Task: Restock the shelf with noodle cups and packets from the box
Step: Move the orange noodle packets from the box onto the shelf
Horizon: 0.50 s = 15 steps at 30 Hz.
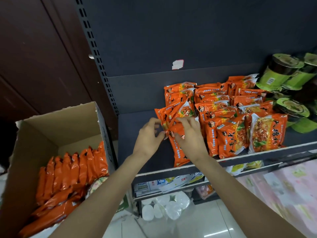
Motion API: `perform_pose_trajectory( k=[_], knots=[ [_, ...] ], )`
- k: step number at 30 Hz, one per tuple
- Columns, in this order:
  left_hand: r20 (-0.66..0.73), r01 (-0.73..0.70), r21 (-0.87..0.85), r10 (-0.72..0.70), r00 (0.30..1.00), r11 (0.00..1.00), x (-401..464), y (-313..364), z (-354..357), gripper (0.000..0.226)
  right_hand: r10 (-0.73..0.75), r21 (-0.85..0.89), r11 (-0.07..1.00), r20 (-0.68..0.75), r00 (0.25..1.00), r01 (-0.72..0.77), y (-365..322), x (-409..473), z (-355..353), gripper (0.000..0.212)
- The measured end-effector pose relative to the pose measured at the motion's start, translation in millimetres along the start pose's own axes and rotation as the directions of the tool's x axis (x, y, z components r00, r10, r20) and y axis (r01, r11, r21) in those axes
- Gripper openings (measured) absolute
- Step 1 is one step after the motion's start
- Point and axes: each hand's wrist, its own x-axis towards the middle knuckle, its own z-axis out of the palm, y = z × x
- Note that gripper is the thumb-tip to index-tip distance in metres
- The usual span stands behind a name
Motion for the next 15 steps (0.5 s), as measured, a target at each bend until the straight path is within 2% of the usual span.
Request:
perform_pose_trajectory(
  k=[3, 7, 12, 15],
  knots=[
    [-0.124, -0.064, 0.091, 0.075, 0.989, 0.994, -17, -16, -42, 0.023, -0.053, 0.124, 0.991, 0.057, 0.997, 0.046, -37, 2, 14, 0.038],
    [-0.282, -0.036, 0.174, 0.085, 0.956, 0.984, -46, -49, -109, 0.018, -0.149, 0.233, 0.965, 0.107, 0.983, 0.121, -94, 8, 51, 0.029],
    [-0.343, 0.129, 0.228, -0.045, 0.938, 0.965, -74, -109, -184, 0.019, -0.234, 0.269, 0.950, 0.270, 0.934, 0.160, -167, 8, 103, 0.026],
    [-0.324, 0.219, 0.239, -0.135, 0.936, 0.946, -78, -149, -217, 0.025, -0.256, 0.255, 0.951, 0.334, 0.907, 0.174, -199, 10, 138, 0.026]
  ],
)
